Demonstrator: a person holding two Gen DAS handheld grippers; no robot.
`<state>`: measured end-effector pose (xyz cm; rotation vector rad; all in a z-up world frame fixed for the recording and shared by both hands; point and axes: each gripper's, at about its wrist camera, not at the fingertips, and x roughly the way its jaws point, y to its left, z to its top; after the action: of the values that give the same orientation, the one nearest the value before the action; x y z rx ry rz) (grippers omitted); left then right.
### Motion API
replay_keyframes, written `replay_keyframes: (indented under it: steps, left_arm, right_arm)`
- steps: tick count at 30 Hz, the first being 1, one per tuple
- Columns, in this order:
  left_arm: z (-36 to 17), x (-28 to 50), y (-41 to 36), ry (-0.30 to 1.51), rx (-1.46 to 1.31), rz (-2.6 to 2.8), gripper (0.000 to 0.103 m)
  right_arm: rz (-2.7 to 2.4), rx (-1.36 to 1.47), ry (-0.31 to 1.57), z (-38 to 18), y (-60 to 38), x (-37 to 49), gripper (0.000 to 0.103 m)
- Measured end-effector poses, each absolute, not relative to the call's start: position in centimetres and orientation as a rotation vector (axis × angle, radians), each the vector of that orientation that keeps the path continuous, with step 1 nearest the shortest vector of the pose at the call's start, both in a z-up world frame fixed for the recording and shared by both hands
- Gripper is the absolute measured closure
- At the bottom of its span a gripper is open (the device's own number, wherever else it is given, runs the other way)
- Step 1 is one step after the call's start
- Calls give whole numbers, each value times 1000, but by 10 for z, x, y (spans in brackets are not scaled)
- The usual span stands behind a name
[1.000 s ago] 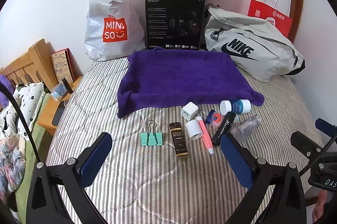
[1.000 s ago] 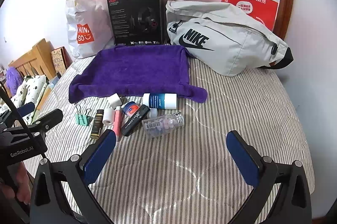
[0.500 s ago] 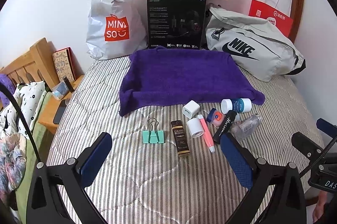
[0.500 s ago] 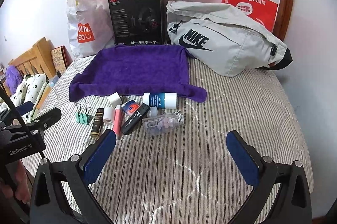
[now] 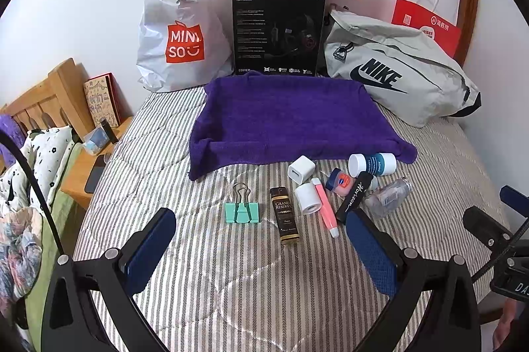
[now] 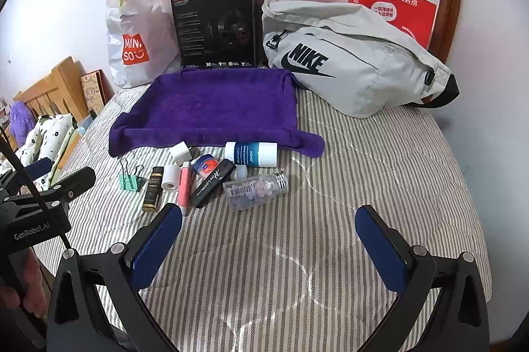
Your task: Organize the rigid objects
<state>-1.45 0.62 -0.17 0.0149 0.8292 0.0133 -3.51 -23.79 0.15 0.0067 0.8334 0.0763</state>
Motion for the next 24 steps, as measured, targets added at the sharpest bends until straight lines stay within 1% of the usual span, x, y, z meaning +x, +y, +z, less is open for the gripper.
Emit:
replay_keyframes:
  steps: [24]
  left_arm:
    - [-3,-15,5,834,15,18,0]
  right_arm:
    - [79,14,833,2,-241,-38,0]
